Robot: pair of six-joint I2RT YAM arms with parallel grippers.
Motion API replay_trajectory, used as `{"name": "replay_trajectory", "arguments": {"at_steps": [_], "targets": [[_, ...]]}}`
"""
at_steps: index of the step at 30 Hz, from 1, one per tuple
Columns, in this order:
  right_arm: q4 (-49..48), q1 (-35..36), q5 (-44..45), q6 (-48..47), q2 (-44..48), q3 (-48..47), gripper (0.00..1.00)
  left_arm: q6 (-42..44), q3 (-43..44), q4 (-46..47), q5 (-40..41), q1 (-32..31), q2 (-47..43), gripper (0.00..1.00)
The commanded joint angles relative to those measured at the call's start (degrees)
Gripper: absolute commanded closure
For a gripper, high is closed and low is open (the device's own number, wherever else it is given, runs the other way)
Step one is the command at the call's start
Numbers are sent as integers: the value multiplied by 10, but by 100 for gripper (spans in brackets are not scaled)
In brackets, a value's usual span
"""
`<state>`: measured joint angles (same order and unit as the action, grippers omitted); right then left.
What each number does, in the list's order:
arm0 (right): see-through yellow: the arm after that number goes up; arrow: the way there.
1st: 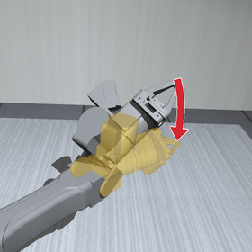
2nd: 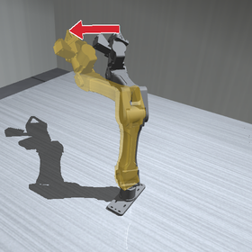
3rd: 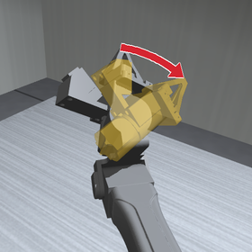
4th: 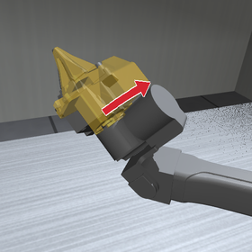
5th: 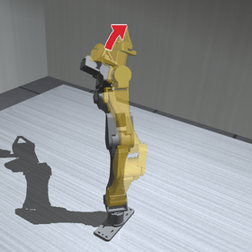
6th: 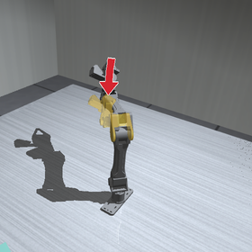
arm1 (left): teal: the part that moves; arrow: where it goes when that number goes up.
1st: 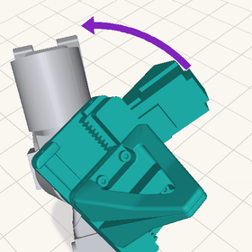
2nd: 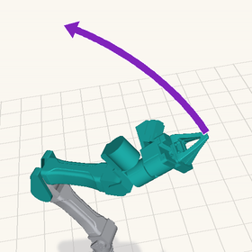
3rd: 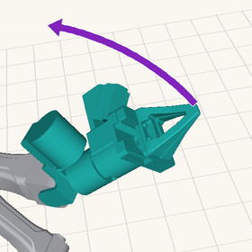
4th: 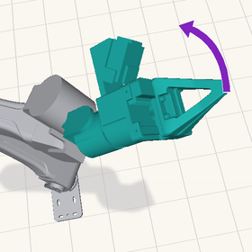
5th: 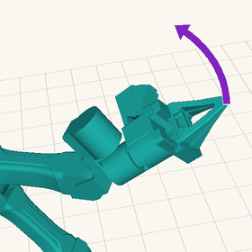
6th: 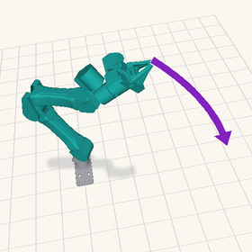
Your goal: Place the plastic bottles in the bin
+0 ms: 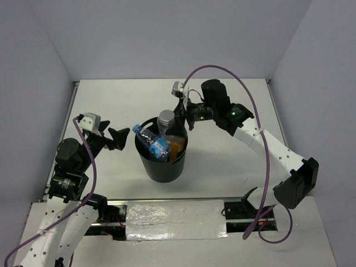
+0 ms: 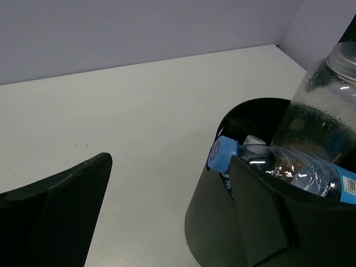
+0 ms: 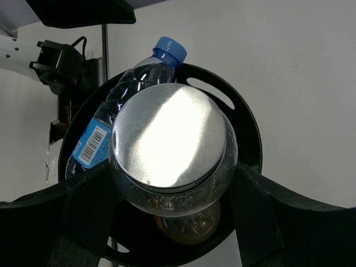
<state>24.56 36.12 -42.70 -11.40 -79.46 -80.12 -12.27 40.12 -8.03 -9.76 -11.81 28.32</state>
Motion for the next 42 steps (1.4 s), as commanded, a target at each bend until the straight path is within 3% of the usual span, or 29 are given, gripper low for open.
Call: {"name": "replay_trajectory", "arguments": {"at_steps": [1,4,6,8,9,10,23,25,29,36,42], "targets": [[23,15,25,-25,3,-7,84,-6,4,33,-10,3,-5,1],[36,19,48,-41,5,0,75,-6,5,34,-11,3,-3,1],[42,21,64,-49,8,2,61,-6,5,34,-11,3,-3,1],[55,22,74,-61,13,1,34,-6,4,33,-11,3,-4,1],[59,23,83,-62,16,-1,25,-6,4,33,-11,3,-4,1],[62,22,87,-64,22,-2,2,-6,5,34,-11,3,-3,1],[91,15,152,-42,122,-43,0,-8,4,34,-14,3,-7,1],[74,6,182,-14,158,-20,0,-8,4,35,-14,3,-11,1],[20,-16,387,40,228,63,0,-10,4,37,-20,3,-14,0],[14,-151,380,82,334,188,0,-13,4,38,-29,3,-28,1],[19,-153,450,100,417,259,0,-15,-6,39,-33,2,-51,1]]}}
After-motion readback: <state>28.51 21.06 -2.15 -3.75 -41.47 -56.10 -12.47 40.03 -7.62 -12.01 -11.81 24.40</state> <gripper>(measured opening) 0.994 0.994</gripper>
